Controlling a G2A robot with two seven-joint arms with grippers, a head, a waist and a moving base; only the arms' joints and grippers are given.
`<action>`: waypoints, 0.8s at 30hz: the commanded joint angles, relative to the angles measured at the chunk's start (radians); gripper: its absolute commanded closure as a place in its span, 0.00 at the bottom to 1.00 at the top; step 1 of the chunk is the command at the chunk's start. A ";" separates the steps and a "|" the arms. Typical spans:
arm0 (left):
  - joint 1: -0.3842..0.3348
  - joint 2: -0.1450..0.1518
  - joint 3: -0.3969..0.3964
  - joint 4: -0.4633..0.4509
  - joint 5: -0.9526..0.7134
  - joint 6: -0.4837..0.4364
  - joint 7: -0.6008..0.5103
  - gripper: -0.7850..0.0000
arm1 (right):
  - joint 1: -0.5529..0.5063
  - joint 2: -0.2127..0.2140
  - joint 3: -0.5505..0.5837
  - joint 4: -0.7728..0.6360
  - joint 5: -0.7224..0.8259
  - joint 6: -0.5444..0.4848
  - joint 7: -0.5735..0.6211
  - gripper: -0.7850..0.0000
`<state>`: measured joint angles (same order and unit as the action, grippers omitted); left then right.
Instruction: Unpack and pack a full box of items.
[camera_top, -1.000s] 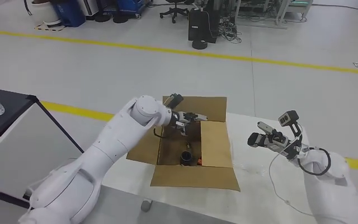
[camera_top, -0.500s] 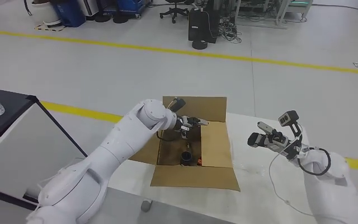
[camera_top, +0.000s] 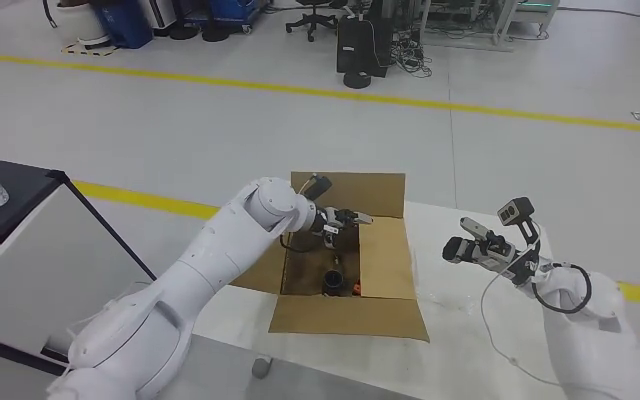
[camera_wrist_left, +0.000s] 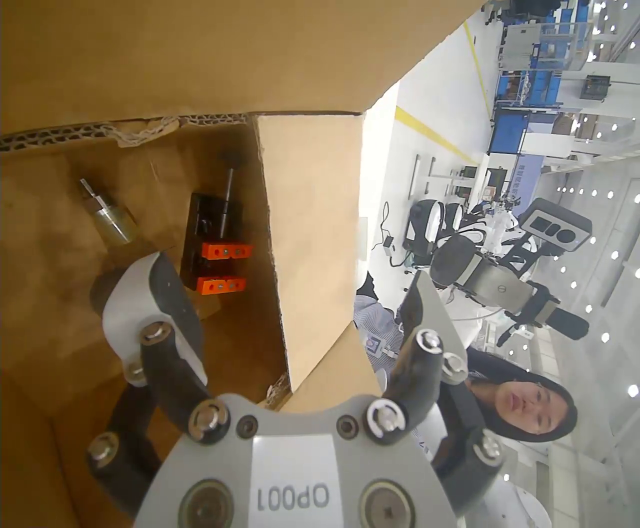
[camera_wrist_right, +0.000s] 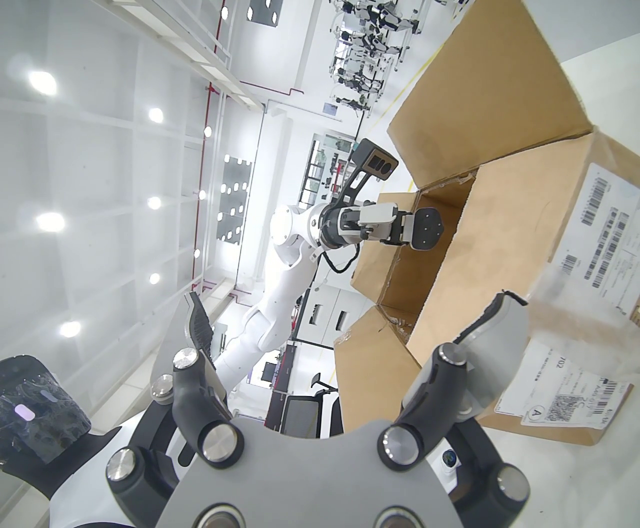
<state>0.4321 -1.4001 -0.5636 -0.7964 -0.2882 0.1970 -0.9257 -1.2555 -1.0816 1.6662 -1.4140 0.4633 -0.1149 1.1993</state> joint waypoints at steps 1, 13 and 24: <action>0.006 -0.001 -0.002 -0.006 -0.008 -0.004 -0.001 0.00 | 0.000 0.000 0.000 0.000 0.000 0.000 0.000 0.00; -0.019 -0.059 0.052 0.005 0.016 0.023 -0.069 0.00 | 0.000 0.000 0.000 0.000 0.000 0.000 0.000 0.00; -0.041 -0.135 0.048 0.084 -0.115 -0.071 -0.153 0.00 | 0.000 0.000 0.000 0.000 0.000 0.000 0.000 0.00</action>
<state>0.3948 -1.5272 -0.5124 -0.7151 -0.3860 0.1404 -1.0676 -1.2555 -1.0816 1.6662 -1.4140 0.4633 -0.1149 1.1993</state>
